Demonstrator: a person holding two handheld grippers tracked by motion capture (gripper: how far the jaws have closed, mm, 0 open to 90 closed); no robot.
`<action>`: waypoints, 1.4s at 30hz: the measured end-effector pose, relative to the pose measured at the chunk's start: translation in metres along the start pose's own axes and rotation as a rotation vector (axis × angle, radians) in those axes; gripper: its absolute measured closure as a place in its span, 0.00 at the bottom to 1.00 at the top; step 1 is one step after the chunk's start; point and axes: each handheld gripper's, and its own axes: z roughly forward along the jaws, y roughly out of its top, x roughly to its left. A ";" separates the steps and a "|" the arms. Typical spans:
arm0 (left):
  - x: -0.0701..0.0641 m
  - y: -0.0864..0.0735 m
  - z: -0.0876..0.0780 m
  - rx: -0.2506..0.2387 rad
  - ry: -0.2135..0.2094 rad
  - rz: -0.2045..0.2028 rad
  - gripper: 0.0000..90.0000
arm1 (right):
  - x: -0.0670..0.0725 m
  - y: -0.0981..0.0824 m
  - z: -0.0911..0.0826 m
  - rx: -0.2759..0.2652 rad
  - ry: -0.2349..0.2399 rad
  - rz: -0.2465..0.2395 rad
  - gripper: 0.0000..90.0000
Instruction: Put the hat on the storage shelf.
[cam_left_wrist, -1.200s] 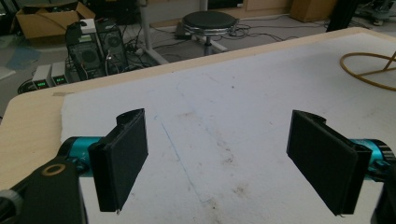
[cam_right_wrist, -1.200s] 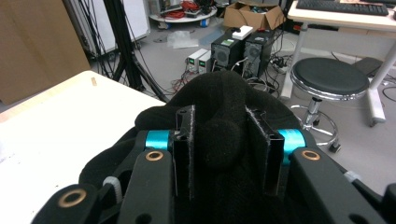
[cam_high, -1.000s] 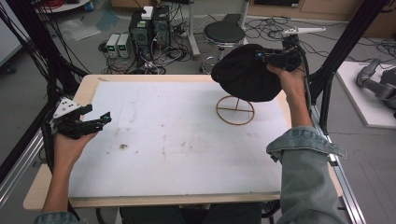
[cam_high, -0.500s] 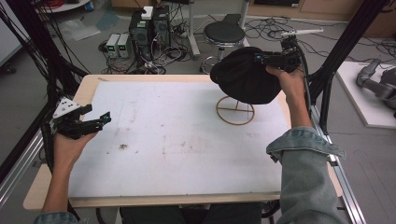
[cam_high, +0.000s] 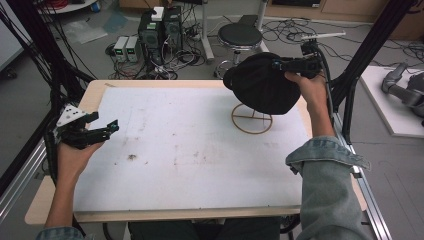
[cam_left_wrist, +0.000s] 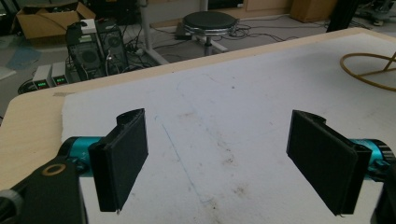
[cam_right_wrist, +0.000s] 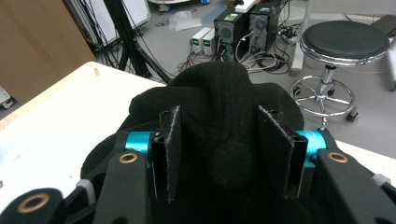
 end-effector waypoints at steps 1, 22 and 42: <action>0.000 0.000 0.000 0.000 0.001 0.001 0.23 | 0.000 0.000 0.000 0.002 -0.001 0.004 0.58; 0.000 0.000 0.000 0.002 0.002 0.002 0.23 | -0.001 -0.001 -0.010 -0.001 -0.053 -0.010 0.46; -0.004 0.001 0.009 0.010 -0.005 0.010 0.23 | 0.002 -0.045 -0.062 -0.036 -0.117 -0.065 0.34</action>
